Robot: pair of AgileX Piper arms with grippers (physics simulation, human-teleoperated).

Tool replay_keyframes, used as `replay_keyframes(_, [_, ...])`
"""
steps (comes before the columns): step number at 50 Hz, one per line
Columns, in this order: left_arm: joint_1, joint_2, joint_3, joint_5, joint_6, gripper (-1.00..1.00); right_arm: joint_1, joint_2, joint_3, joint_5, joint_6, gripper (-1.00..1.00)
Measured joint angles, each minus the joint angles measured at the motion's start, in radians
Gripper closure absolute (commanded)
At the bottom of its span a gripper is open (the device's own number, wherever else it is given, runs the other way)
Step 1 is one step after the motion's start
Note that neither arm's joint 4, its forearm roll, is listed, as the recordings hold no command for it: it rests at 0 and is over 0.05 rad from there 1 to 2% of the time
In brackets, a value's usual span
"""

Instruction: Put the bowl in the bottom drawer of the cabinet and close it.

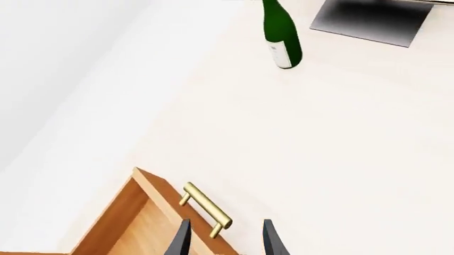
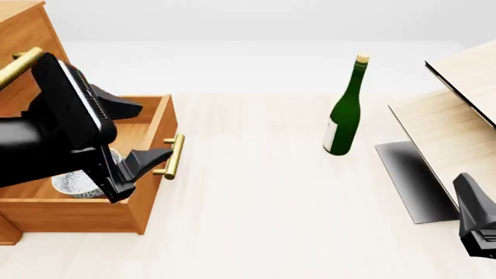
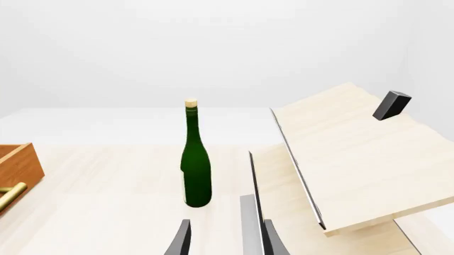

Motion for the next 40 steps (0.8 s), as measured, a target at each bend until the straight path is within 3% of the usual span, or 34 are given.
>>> replay_keyframes(22, [-0.160, 0.154, 0.000, -0.041, 0.008, -1.00, 0.000, 0.000, 0.000, 0.000, 0.000, -1.00])
replay_keyframes(40, [-0.233, 0.270, 0.018, -0.062, -0.031, -1.00, 0.000, 0.000, 0.000, 0.000, 0.000, -1.00])
